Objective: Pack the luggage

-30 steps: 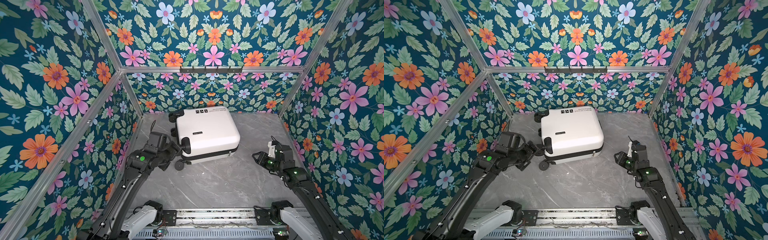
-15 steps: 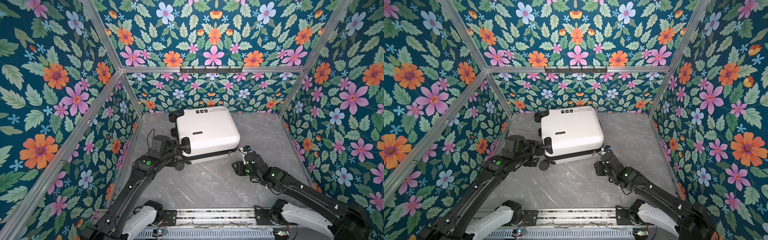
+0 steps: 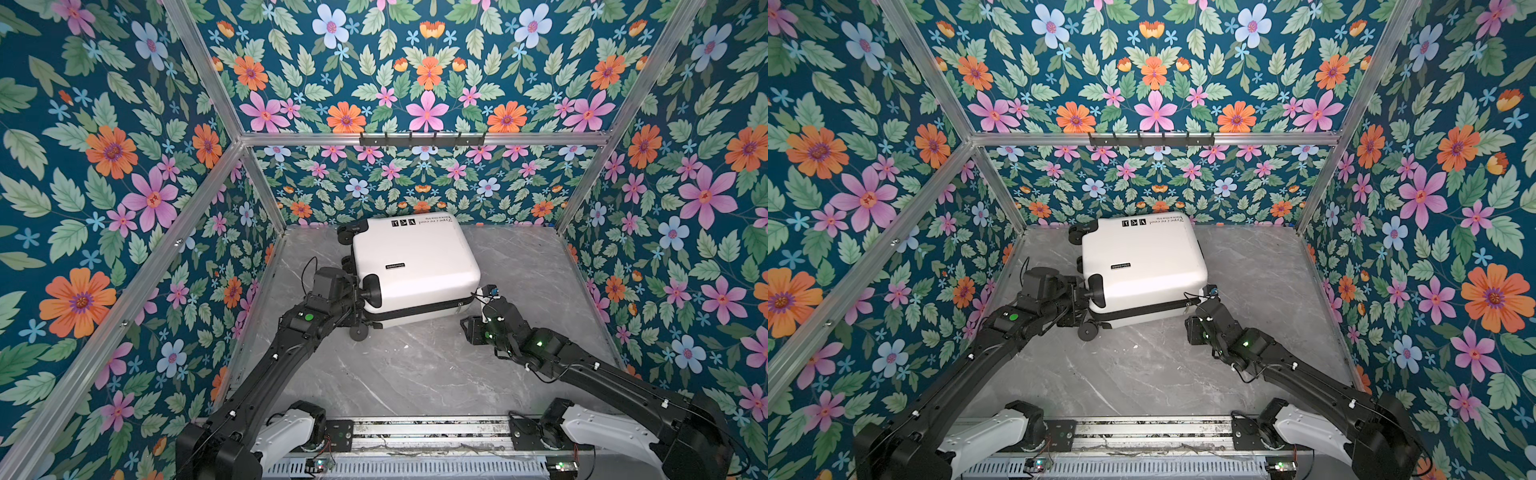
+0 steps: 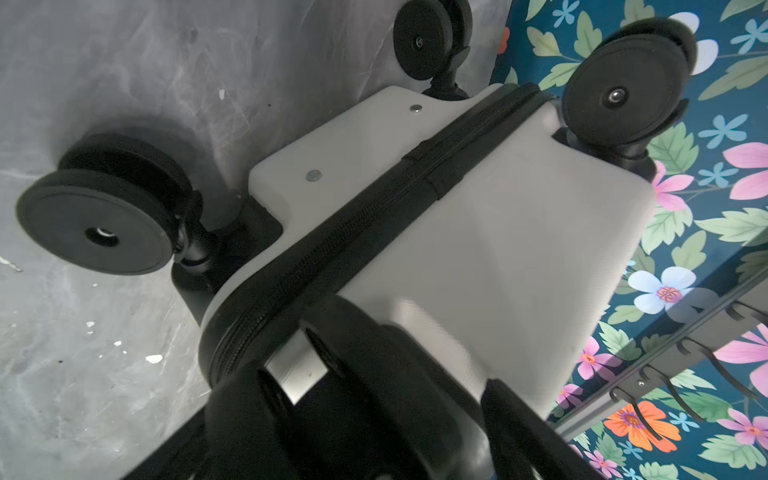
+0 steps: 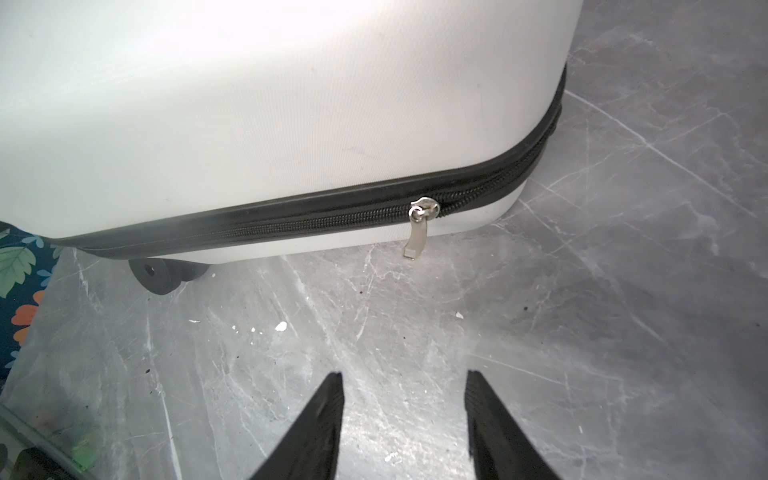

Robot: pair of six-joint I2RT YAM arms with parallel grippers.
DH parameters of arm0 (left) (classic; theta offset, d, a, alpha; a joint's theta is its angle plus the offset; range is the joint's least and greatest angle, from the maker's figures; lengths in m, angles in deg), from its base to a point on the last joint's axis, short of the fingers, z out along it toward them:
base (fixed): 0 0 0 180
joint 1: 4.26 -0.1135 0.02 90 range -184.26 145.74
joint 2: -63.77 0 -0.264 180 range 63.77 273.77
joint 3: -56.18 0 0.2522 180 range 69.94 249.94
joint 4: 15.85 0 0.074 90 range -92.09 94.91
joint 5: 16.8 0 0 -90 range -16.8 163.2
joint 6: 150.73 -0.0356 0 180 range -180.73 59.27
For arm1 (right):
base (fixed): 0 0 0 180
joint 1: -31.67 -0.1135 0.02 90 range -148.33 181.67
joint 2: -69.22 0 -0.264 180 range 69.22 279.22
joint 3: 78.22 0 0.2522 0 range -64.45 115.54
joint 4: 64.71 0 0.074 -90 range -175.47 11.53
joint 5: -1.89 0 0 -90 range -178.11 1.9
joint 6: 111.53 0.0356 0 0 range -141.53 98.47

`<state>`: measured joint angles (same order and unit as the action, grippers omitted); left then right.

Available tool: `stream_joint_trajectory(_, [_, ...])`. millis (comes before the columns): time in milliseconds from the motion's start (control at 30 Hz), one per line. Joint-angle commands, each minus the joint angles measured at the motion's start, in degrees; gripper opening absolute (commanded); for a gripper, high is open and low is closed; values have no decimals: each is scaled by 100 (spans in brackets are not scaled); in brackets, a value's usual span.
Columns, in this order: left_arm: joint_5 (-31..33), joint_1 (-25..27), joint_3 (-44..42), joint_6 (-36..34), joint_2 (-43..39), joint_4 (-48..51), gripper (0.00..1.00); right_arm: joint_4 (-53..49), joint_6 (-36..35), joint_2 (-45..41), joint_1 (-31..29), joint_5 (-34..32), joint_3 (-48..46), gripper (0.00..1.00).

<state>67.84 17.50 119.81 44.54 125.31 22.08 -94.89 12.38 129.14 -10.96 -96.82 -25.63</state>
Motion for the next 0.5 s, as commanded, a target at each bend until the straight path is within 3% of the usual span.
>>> stream_joint_trajectory(0, [-37,-19,-30,14,156,-382,86,97,10,-50,-4,-132,-69,49])
stream_joint_trajectory(100, [-61,-18,-16,-40,254,-420,76,82,45,-134,-1,-264,-175,49])
stream_joint_trajectory(267, [-9,-49,-141,-41,147,-446,36,333,41,-367,2,-488,-472,53])
stream_joint_trajectory(400, [-6,-55,-141,-45,69,-448,4,434,175,-513,3,-636,-671,64])
stream_joint_trajectory(467, [-25,-57,-88,-95,69,-432,0,625,274,-585,1,-641,-830,67])
